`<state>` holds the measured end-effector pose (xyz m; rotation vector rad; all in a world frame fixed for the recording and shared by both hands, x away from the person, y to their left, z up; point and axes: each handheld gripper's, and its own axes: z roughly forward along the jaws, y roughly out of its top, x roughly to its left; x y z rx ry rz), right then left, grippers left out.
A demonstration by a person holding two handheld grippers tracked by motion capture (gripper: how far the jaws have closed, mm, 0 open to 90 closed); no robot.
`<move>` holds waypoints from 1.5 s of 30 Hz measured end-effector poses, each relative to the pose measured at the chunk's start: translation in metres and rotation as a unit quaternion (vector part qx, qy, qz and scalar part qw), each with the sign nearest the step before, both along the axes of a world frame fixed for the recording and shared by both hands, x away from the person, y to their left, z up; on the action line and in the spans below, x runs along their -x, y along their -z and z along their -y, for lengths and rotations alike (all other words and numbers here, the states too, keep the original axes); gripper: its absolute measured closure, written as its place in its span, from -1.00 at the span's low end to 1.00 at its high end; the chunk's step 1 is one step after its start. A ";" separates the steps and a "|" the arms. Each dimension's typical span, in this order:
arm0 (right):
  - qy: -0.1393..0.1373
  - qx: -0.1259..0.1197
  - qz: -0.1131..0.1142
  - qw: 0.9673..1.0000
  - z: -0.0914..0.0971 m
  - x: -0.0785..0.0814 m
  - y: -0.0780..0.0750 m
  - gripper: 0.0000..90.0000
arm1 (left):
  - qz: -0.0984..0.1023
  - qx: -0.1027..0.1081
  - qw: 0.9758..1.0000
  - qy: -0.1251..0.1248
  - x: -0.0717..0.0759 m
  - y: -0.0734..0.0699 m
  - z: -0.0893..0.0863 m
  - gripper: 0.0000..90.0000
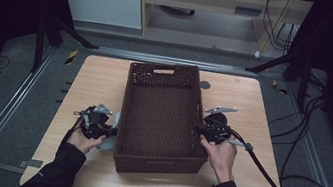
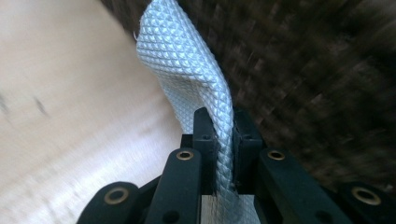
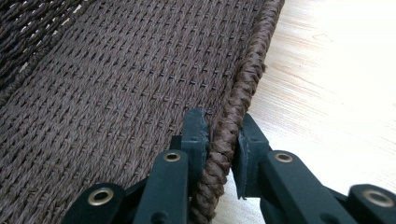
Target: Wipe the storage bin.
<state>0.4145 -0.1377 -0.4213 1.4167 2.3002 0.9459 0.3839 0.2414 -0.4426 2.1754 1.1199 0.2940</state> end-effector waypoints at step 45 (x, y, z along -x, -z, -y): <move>0.001 0.000 0.018 1.000 0.004 0.001 0.000 0.54 | 0.025 0.006 0.999 0.023 0.031 -0.017 0.004 0.83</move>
